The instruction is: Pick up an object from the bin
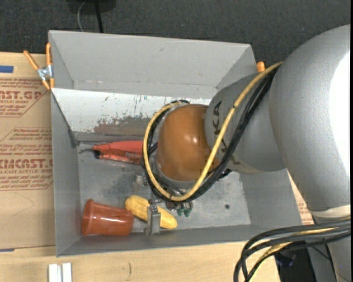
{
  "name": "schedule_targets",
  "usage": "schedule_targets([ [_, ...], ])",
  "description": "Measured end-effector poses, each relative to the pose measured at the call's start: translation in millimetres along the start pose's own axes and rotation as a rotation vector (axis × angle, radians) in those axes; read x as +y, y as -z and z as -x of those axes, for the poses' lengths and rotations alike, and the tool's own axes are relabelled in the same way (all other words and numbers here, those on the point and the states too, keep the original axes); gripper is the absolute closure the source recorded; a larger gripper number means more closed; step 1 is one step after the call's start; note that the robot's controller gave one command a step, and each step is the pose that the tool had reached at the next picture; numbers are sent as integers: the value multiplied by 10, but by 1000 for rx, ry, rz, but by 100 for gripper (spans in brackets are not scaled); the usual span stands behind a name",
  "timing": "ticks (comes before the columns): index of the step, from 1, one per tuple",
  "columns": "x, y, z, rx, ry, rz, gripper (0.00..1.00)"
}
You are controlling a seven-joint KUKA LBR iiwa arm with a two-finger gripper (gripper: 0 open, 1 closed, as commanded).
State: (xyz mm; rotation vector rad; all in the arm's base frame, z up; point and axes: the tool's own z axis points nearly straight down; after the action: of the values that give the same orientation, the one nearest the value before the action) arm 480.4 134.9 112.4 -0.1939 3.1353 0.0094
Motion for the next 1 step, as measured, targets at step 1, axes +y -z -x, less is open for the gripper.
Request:
schedule_targets([
  [1, 0, -1, -1, 0, 0, 0, 100],
])
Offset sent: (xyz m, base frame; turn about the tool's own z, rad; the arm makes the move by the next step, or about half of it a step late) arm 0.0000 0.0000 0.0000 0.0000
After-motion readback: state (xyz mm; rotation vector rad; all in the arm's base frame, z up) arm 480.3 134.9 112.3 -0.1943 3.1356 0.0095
